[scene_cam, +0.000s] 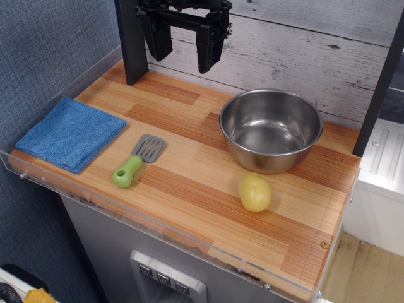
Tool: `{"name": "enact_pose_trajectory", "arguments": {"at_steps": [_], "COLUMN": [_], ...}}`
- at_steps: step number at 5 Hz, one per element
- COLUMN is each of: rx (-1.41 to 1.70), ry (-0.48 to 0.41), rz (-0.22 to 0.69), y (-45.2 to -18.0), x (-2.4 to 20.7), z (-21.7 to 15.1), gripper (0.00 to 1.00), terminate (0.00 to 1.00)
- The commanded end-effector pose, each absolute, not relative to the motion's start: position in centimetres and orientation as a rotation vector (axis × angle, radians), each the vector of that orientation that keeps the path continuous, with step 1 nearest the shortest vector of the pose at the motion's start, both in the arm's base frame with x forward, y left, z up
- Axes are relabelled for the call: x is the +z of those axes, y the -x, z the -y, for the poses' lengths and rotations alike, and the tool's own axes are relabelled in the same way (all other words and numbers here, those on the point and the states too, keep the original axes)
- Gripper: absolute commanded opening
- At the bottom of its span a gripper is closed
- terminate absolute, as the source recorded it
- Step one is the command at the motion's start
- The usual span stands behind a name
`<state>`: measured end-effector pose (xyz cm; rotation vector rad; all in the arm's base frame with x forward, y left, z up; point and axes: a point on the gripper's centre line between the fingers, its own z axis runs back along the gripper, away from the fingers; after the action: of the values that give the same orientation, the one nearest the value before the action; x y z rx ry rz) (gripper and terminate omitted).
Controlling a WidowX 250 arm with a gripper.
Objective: Put the green knife above on the blue cloth
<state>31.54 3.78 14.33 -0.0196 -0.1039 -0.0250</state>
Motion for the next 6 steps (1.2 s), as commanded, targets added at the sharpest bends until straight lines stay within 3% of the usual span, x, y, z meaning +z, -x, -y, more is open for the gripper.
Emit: {"name": "enact_pose_trajectory", "arguments": {"at_steps": [1,2,4,6], "rx": [-0.025,-0.005,-0.024,-0.057], "ry": [0.02,-0.019,-0.103,-0.051], "rz": [0.104,0.112,0.069,0.04], "y": [-31.5,-30.1,-26.1,-24.9], "x": [14.3,13.2,7.9,4.8], "z": [-3.8,-5.5,-9.8,-9.1], "gripper": [1.0,1.0,1.0,1.0], "terminate": [0.0,0.0,0.0,0.0]}}
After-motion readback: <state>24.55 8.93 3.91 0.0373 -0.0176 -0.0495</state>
